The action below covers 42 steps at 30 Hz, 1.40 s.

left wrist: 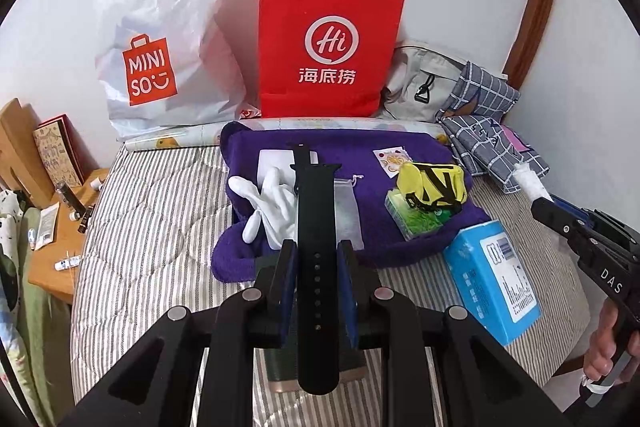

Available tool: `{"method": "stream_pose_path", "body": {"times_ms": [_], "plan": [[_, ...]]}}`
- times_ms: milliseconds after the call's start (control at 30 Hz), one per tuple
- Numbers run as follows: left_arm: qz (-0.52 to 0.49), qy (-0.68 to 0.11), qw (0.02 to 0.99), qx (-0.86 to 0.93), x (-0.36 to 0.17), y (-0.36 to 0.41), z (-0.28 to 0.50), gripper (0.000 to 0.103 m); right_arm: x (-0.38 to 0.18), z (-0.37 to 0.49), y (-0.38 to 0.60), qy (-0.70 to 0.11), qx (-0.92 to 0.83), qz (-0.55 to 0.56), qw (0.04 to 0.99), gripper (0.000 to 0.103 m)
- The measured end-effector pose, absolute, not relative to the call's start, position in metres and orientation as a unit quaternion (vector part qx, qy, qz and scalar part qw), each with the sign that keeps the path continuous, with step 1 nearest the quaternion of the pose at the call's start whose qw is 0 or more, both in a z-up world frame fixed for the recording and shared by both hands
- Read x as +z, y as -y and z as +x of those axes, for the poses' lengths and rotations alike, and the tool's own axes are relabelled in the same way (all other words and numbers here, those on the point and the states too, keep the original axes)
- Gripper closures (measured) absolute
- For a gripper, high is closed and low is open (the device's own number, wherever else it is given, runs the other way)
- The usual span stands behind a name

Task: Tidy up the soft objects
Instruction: 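Carry the watch strap and white tissue over the purple towel with both tools, then lower and release the watch strap and tissue onto the purple towel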

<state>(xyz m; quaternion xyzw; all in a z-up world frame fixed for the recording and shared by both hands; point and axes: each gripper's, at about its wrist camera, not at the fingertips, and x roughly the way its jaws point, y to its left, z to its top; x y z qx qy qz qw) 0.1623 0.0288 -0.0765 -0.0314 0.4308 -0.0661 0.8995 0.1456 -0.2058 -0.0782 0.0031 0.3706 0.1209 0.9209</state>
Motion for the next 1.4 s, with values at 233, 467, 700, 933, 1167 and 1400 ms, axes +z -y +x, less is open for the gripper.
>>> {"method": "stream_pose_path", "body": {"times_ms": [233,467,700,933,1167,1400], "plan": [[-0.041,-0.435,0.897,-0.064,-0.084,-0.036,0.183,0.083,-0.088,0.172,0.201,-0.379,0.133,0.005,0.916,0.087],[-0.044,-0.438,0.895,-0.067,-0.092,-0.037,0.208,0.083,-0.099,0.204,0.197,-0.391,0.139,0.004,0.91,0.087],[-0.038,-0.437,0.896,-0.069,-0.096,-0.032,0.236,0.083,-0.108,0.231,0.197,-0.396,0.137,0.003,0.908,0.087],[-0.043,-0.437,0.896,-0.07,-0.104,-0.03,0.261,0.083,-0.119,0.257,0.203,-0.412,0.149,0.019,0.899,0.087],[-0.054,-0.444,0.891,-0.074,-0.112,-0.032,0.283,0.083,-0.128,0.28,0.208,-0.421,0.144,0.016,0.895,0.087],[-0.063,-0.455,0.885,-0.083,-0.125,-0.03,0.302,0.083,-0.139,0.303,0.207,-0.431,0.15,0.012,0.89,0.086]]}}
